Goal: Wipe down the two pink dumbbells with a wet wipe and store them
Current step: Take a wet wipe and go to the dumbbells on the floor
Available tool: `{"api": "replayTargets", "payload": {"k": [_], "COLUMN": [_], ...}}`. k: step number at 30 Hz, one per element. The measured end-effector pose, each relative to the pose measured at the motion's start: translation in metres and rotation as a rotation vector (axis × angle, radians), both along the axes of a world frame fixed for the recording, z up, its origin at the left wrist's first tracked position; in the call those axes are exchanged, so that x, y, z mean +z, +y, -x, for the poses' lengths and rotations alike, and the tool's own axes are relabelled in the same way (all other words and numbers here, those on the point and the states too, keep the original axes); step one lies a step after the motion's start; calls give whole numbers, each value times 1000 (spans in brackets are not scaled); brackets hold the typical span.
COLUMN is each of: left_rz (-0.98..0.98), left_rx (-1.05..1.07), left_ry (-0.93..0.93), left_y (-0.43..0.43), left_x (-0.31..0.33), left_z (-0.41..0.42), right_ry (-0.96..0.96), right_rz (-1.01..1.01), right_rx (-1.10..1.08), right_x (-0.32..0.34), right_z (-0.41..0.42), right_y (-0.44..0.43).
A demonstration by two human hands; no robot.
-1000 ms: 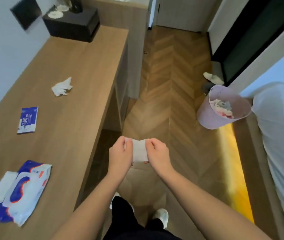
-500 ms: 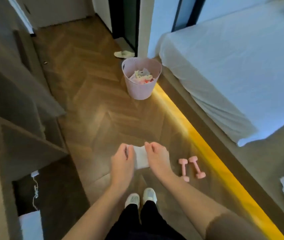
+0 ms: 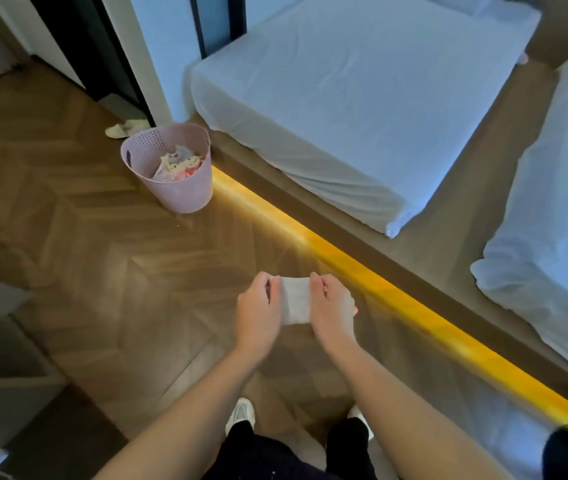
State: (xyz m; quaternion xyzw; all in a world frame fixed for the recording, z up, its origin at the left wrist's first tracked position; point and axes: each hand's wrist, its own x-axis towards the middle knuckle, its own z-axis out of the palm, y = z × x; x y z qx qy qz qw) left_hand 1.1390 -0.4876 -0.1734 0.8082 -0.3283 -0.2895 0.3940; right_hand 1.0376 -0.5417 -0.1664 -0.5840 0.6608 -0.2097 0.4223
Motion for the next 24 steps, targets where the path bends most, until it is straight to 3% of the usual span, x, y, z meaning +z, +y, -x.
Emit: {"api": "replayTargets", "payload": {"k": [5, 12, 18, 24], "left_rz": [20, 18, 4, -29], "left_rx": [-10, 142, 316, 362], "left_ry": [-14, 62, 97, 143], "left_y": [-45, -80, -114, -160], "left_x": [-5, -7, -9, -25], "left_z": [76, 185, 200, 182], "right_ry": [-11, -29, -31, -7], "right_rz": [7, -32, -24, -18], "right_rx": [11, 201, 365, 464], "right_x": [-1, -6, -4, -13], "right_z": [77, 179, 182, 160], "right_y": [-42, -100, -143, -196]}}
